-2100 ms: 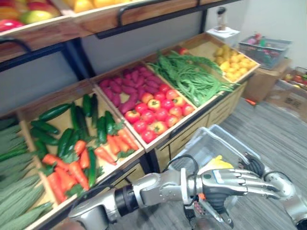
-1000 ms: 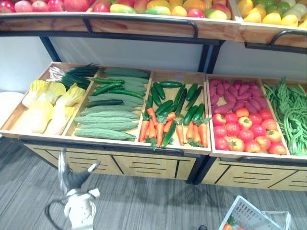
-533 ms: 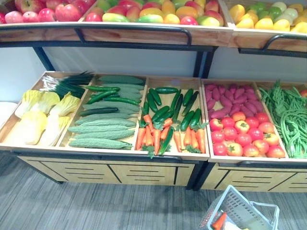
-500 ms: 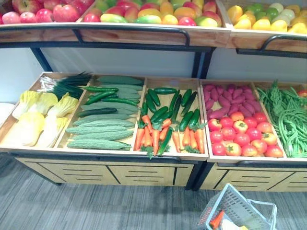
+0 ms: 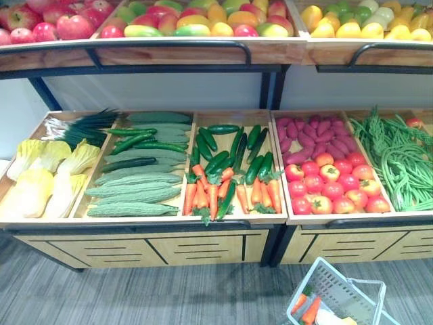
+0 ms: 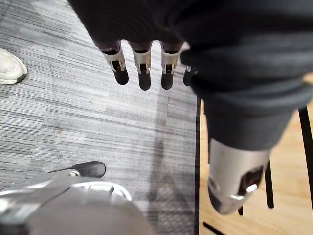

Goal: Pick vegetable in the basket

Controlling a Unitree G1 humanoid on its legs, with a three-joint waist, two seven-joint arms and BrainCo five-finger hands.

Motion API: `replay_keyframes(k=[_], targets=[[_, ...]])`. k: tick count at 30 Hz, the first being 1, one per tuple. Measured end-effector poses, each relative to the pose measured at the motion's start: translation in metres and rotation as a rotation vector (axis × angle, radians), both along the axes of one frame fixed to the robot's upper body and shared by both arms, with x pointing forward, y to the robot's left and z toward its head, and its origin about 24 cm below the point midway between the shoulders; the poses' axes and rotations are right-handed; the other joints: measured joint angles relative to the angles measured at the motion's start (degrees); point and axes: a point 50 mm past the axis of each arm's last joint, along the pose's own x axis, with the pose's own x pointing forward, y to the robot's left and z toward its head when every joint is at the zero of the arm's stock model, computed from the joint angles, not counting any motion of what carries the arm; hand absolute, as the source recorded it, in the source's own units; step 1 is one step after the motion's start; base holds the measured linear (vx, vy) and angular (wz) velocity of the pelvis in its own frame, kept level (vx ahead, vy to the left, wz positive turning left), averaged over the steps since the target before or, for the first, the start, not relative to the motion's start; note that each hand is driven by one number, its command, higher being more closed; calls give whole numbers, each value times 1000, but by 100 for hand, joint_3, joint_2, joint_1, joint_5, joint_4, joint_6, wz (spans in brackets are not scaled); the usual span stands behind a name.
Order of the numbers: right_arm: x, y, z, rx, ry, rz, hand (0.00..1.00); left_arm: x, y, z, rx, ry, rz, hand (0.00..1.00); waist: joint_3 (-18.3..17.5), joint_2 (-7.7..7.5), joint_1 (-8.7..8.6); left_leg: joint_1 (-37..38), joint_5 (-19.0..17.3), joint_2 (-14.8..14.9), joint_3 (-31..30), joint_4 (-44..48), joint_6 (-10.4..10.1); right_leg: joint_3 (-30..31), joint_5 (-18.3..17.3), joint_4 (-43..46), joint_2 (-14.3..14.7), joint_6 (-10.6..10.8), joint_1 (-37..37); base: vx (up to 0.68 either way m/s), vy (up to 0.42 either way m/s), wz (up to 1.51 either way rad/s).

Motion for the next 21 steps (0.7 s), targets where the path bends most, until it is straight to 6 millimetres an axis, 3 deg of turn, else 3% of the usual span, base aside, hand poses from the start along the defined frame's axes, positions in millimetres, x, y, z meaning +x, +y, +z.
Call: replay_keyframes(k=[4, 7, 8, 9, 10, 11, 12, 13, 16, 19, 20, 21], targets=[[10, -1, 2, -3, -32, 8, 100, 7, -2, 0, -25, -20, -16, 0, 321, 60, 4, 0, -433, 194, 257, 765, 39, 327, -259, 671, 50, 31, -133, -1, 3, -42], [15, 1, 3, -3, -62, 5, 100, 17, -1, 1, -27, -40, -27, 0, 506, 7, -6, -102, -695, 288, 544, 1173, 118, 799, -303, 1334, 86, 42, -635, -110, 68, -75], [20, 6, 3, 5, -74, 21, 100, 18, 1, 1, -21, -34, -45, 0, 562, -44, -4, -201, -777, 327, 804, 1249, 142, 1034, -141, 1309, 121, 66, -819, -181, 76, -119], [27, 11, 3, 13, -88, 45, 100, 24, 2, 2, -14, -45, -61, 0, 611, -86, -10, -268, -839, 374, 1123, 1328, 196, 1186, 277, 1048, 223, 75, -944, -223, 70, -129], [31, 13, 2, 20, -95, 51, 100, 25, 2, 2, -14, -48, -62, 0, 641, 14, -9, -289, -822, 465, 1344, 1331, 248, 1210, 599, 762, 302, 42, -932, -222, 72, -138], [44, 19, 4, 27, -135, 57, 100, 31, -1, 2, -20, -64, -66, 0, 830, 90, -30, -278, -765, 605, 1704, 1314, 341, 614, 243, 1403, 283, -391, -1095, -171, 47, -103], [47, 17, 5, 21, -143, 59, 100, 35, -1, 3, -19, -76, -70, 0, 891, 108, -41, -275, -738, 647, 1839, 1296, 353, 246, -134, 1965, 217, -537, -1197, -207, 76, -111], [50, 12, 7, 6, -149, 55, 100, 41, -2, 4, -19, -90, -80, 0, 983, 137, -32, -183, -637, 713, 2084, 1173, 374, -472, -734, 2820, 58, -735, -1188, -141, 66, -83], [52, 16, 7, 5, -142, 105, 100, 33, -1, 3, -17, -76, -75, 0, 969, 83, 4, 86, -333, 746, 2884, 745, 358, -1610, -1314, 3702, -392, -747, -673, -88, 18, -123], [60, 19, 8, 12, -151, 127, 100, 30, 1, 3, -19, -72, -60, 0, 916, -4, 21, 149, -275, 812, 3554, 803, 273, -2082, -1425, 3747, -871, -726, -380, 0, -134, -140], [65, 21, 8, 14, -157, 137, 100, 30, 2, 4, -20, -76, -53, 0, 908, -63, 23, 154, -259, 902, 3845, 964, 246, -2234, -1418, 3528, -888, -654, -395, 36, -230, -158], [67, 21, 8, 13, -154, 151, 100, 32, 1, 4, -24, -80, -51, 0, 886, 12, 27, 139, -248, 1090, 4045, 1079, 207, -2305, -1384, 3109, -569, -600, -412, 24, -283, -192]])
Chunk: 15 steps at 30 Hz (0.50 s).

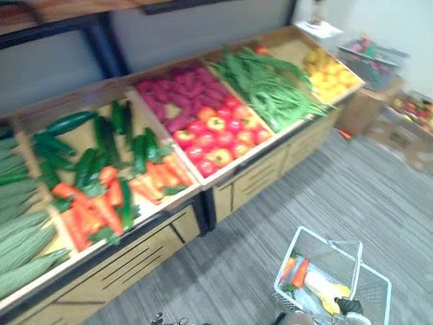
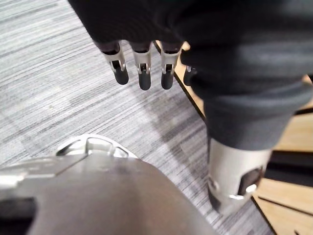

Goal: Pick vegetable in the basket

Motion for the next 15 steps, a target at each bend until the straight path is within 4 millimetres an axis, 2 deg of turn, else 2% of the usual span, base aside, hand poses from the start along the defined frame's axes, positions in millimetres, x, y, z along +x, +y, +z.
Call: replay_keyframes(k=[1, 2, 3, 4, 5, 7, 8, 9, 10, 11, 12, 13, 14, 15], targets=[[0, 2, 0, 3, 2, 4, 100, 0, -3, -1, -8, -1, 2, 0, -35, 100, 15, -21, 42, 159, 180, 16, -62, 153, 45, -603, 356, 74, 13, 10, -297, -165], [-1, 4, -1, 9, 6, 4, 100, 2, -4, -1, -10, -5, 2, 0, -59, 115, 24, -25, 70, 211, 314, 23, -106, 209, 41, -868, 499, 81, 26, 9, -362, -163], [-2, 7, -3, 21, 18, 4, 100, 7, -3, 0, -9, -19, 0, 0, -31, 79, 9, -31, 99, 297, 587, 163, -151, 259, -142, -1231, 646, 85, -9, -2, -342, -127], [-7, 5, -5, 21, 40, -5, 100, 14, -3, 1, -11, -33, 7, 0, 11, 120, -51, -6, 101, 430, 661, 386, -159, 337, -147, -1334, 789, 31, 1, -5, -282, -98], [-8, 5, -5, 18, 45, -10, 100, 15, -4, 1, -11, -37, 9, 0, 10, 138, -56, 5, 107, 473, 669, 430, -168, 365, -132, -1359, 825, 9, 6, -19, -192, -70], [-20, 3, -7, 14, 75, -14, 100, 16, -6, 1, -20, -46, 36, 0, -14, 201, -66, 287, 146, 871, 789, 877, -198, 645, -65, -1658, 1192, -101, 263, -14, -141, -78], [-22, 3, -8, 14, 80, -13, 100, 16, -5, 1, -20, -47, 46, 0, -17, 205, -102, 344, 153, 985, 784, 1057, -202, 700, -65, -1726, 1274, -102, 342, -17, -102, -71], [-25, 3, -8, 16, 86, -10, 100, 15, -5, 1, -21, -47, 61, 0, -29, 231, -193, 428, 203, 1266, 773, 1489, -222, 812, -57, -1823, 1404, -116, 470, -20, -75, -53], [-26, 2, -8, 14, 87, -9, 100, 14, -5, 1, -22, -47, 71, 0, -26, 242, -208, 484, 270, 1403, 773, 1722, -255, 905, -45, -1856, 1456, -139, 521, -35, -69, -84], [-27, 2, -8, 12, 89, -4, 100, 14, -6, 1, -27, -51, 86, 0, -29, 242, -192, 500, 510, 1599, 601, 2197, -198, 1170, -33, -1897, 1504, -183, 569, 3, -51, -110], [-26, 2, -8, 11, 81, 1, 100, 14, -3, 1, -32, -63, 124, 0, 20, 156, -167, 281, 707, 1664, -23, 2654, -202, 1550, -41, -1915, 1459, -245, 619, 12, -26, -116], [-25, 2, -8, 10, 77, 4, 100, 14, -3, 2, -32, -66, 134, 0, 27, 137, -163, 112, 518, 1554, -549, 2712, -241, 1716, -44, -1911, 1408, -249, 612, 40, 30, -123], [-23, 0, -6, 2, 70, 5, 100, 16, -7, 2, -43, -81, 154, 0, 35, 137, -165, -201, 174, 1031, -1758, 2548, -306, 2068, -39, -1909, 1302, -246, 609, 23, 83, -112], [-23, -1, -6, -1, 66, 6, 100, 17, -7, 2, -42, -92, 173, 0, 36, 139, -159, -356, -14, 611, -2593, 2281, -320, 2336, -13, -1909, 1251, -229, 616, 25, 125, -165]])
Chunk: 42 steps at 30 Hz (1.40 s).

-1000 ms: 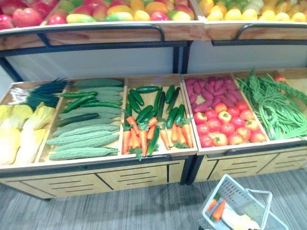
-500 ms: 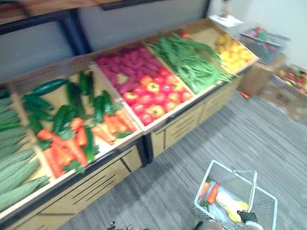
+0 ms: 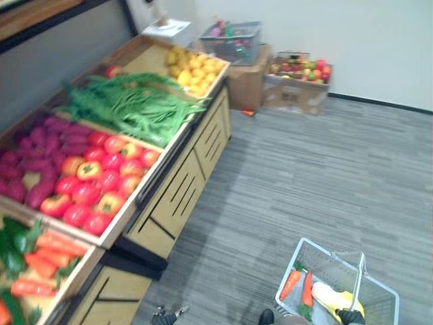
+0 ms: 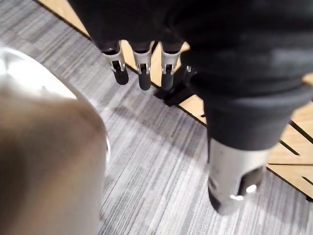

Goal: Pick vegetable in the basket

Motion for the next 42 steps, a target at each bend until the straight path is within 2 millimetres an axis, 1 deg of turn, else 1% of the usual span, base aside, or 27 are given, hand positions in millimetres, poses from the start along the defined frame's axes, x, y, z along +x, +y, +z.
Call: replay_keyframes(k=[1, 2, 4, 7, 8, 9, 10, 13, 14, 15, 16, 19, 21, 22, 23, 24, 25, 27, 29, 31, 32, 33, 34, 36, 38, 41, 42], targets=[[0, -1, 0, -4, 1, 3, 100, 0, -3, 0, -7, -7, 16, 0, 2, -4, 51, -109, -214, -577, -1024, -544, -31, 433, 27, -5, -28, 39, -3, 7, 123, -133], [-1, -1, 0, -2, 2, 4, 100, 0, -3, 0, -7, -10, 17, 0, 3, -2, 67, -129, -246, -658, -1212, -659, -43, 510, 25, -9, -29, 40, -15, -2, 159, -144], [-9, -2, -2, -3, 23, -1, 100, 5, -3, 2, 10, -39, -3, 0, 9, 10, 123, -392, -275, -1031, -2264, -1432, -64, 986, 20, -103, -3, 92, -43, -26, 177, -106], [-15, -8, -1, -14, 29, -21, 100, 8, -3, 4, 15, -57, -5, 0, 24, 78, 136, -698, -181, -1104, -3129, -2255, -125, 1459, 39, -124, 3, 310, -190, 4, 239, -92], [-14, -10, 0, -19, 26, -21, 100, 8, -4, 3, 13, -57, -5, 0, 14, 124, 140, -724, -164, -1091, -3253, -2420, -153, 1554, 56, -128, 31, 371, -239, 42, 303, -108], [-13, -14, 1, -31, 23, -21, 100, 7, -6, 3, 7, -54, 6, 0, -7, 235, 153, -771, 108, -1040, -3229, -2452, -303, 1738, 123, -172, 59, 524, -275, 95, 308, -95], [-16, -7, -1, -13, 27, -25, 100, 5, -4, 3, 14, -48, 5, 0, -49, 178, 150, -765, 76, -1185, -3073, -2448, -251, 1865, 211, -339, -84, 651, -202, 130, 313, -81], [-22, 1, -4, 16, 36, -63, 100, 7, 3, 5, 33, -54, 2, 0, -101, -98, 149, -583, -18, -1511, -2736, -2588, -85, 1995, 310, -382, -445, 782, -227, 205, 319, -39], [-24, 1, -5, 17, 38, -68, 100, 6, 3, 4, 35, -51, 1, 0, -132, -154, 152, -534, -31, -1567, -2693, -2620, -52, 1996, 312, -378, -492, 800, -216, 254, 287, -42], [-24, 1, -5, 18, 38, -68, 100, 5, 4, 4, 38, -42, -10, 0, -153, -168, 162, -434, -79, -1651, -2568, -2660, 43, 2013, 281, -350, -587, 919, -224, 273, 233, -45], [-21, 1, -4, 18, 30, -66, 100, 6, 6, 4, 48, -37, -30, 0, -152, -170, 160, -326, -129, -1690, -2439, -2633, 133, 2056, 252, -228, -626, 967, -258, 243, 172, -48], [-12, 1, -2, 17, 7, -56, 100, 6, 5, 4, 47, -29, -52, 0, -154, -105, 193, -131, -152, -1673, -2252, -2606, 165, 2097, 246, 433, -570, 973, -542, 208, 111, -46], [-8, 1, -1, 17, -6, -53, 100, 6, 4, 4, 52, -24, -88, 0, -133, -77, 193, 130, -155, -1669, -2202, -2454, 170, 1955, 248, 1322, -567, 967, -739, 178, 86, -26], [-9, 1, -1, 17, -5, -53, 100, 6, 3, 3, 56, -19, -101, 0, -125, -73, 188, 217, -160, -1669, -2163, -2452, 178, 1891, 249, 1517, -581, 966, -768, 162, 72, -22], [-8, 1, -1, 16, -10, -51, 100, 5, 0, 3, 53, -15, -118, 0, -109, 3, 175, 364, -208, -1637, -2158, -2457, 261, 1683, 127, 1859, -594, 939, -902, 159, 52, -24], [-6, 3, -1, 21, -13, -45, 100, 6, 0, 3, 56, -13, -128, 0, -136, -27, 181, 420, -233, -1628, -2157, -2460, 295, 1450, 17, 1606, -582, 841, -914, 176, 30, -24], [-4, 8, -2, 30, -14, -27, 100, 7, 2, 3, 59, -11, -130, 0, -149, -69, 180, 415, -235, -1632, -2159, -2461, 291, 1327, 47, 1197, -547, 866, -915, 140, -10, -12], [-3, 11, -3, 38, -17, 3, 100, 7, 6, 3, 67, -4, -130, 0, -185, -131, 163, 379, -275, -1667, -2169, -2456, 238, 1113, 350, 552, -457, 821, -877, 146, -51, -7], [-5, 5, -1, 23, -14, 5, 100, 3, 0, 1, 44, 7, -105, 0, -244, -2, 145, 236, -279, -1650, -2206, -2145, 217, 1090, 377, 178, -475, 818, -651, 245, -24, -1], [-7, 2, -2, 19, -1, -1, 100, 1, 0, 0, 37, 7, -85, 0, -219, -41, 161, 140, -479, -1662, -2316, -2272, 119, 1014, 377, 30, -600, 817, -413, 157, 9, 26], [-10, 1, -2, 20, 11, -11, 100, 0, -2, -1, 31, 10, -86, 0, -241, -1, 142, 204, -406, -1632, -2332, -2743, 94, 910, 377, -26, -618, 817, -311, 167, 14, 51], [-16, -3, -3, 18, 28, -35, 100, -1, -9, -2, 9, 12, -80, 0, -285, 104, 146, 252, 78, -1522, -2360, -3321, 77, 747, 356, -130, -555, 850, -158, 149, 22, 42], [-18, -2, -4, 24, 35, -39, 100, -4, -9, -3, 6, 17, -58, 0, -354, 137, 196, 327, 93, -1589, -2408, -3314, 85, 686, 372, -233, -612, 880, -24, 191, 49, 40], [-17, 4, -5, 41, 32, -34, 100, -8, -6, -3, 13, 27, -49, 0, -369, 31, 181, 320, 91, -1640, -2482, -3286, 85, 595, 374, -244, -676, 884, 37, 117, 54, 23], [-16, 16, -8, 82, 26, -24, 100, -14, 3, -3, 29, 63, -47, 0, -412, -132, 195, 312, 90, -1656, -2580, -3250, 84, 510, 376, -319, -691, 885, 125, 97, 20, 19], [-18, 23, -10, 101, 39, -17, 100, -16, 6, -3, 35, 72, -46, 0, -463, -211, 198, 335, 88, -1643, -2617, -3212, 84, 417, 379, -394, -684, 888, 252, 94, -14, 15], [-18, 23, -10, 101, 40, -6, 100, -17, 6, -4, 34, 75, -45, 0, -464, -199, 191, 345, 86, -1642, -2617, -3140, 83, 398, 388, -398, -694, 901, 307, 96, -21, 4]])
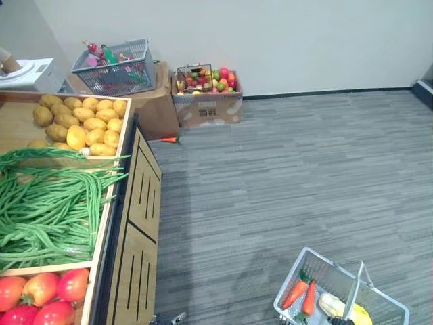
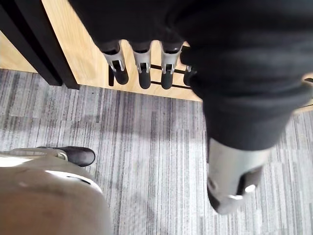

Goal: Pick vegetable in the basket

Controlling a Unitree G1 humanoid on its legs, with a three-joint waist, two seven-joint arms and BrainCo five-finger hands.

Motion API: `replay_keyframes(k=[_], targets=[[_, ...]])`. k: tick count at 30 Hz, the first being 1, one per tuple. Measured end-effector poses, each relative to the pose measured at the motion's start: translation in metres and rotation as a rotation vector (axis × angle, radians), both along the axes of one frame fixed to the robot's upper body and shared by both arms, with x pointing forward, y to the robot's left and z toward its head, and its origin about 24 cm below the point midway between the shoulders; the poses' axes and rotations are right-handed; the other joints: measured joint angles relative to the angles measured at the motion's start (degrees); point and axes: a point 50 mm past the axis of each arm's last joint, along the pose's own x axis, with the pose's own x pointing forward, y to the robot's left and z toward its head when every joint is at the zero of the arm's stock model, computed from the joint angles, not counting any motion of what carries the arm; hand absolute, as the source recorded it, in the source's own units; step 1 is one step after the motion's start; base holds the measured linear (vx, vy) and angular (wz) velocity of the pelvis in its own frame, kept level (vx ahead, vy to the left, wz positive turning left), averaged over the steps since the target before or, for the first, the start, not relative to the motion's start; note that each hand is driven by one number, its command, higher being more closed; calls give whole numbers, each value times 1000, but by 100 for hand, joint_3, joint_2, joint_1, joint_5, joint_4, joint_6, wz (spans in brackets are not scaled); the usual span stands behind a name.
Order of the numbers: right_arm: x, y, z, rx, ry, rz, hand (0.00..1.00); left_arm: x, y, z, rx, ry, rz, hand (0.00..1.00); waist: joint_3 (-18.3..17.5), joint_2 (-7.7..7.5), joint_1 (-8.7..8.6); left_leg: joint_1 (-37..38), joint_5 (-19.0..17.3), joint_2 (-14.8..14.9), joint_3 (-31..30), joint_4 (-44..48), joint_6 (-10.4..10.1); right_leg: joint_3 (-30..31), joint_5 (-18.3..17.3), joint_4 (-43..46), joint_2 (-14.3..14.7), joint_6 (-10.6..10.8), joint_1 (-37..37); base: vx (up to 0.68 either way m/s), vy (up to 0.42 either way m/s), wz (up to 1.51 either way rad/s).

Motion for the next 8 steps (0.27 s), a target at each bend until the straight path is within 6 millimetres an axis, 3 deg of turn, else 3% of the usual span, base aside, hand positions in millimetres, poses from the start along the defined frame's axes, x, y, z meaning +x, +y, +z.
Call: replay_keyframes(k=[8], targets=[[-2, -2, 0, -1, 15, 55, 100, 0, -6, -1, -14, 5, -11, 0, -128, 137, -8, 97, -1, 16, 7, 222, -2, -39, 83, -17, -46, 97, 209, 58, -20, 0]])
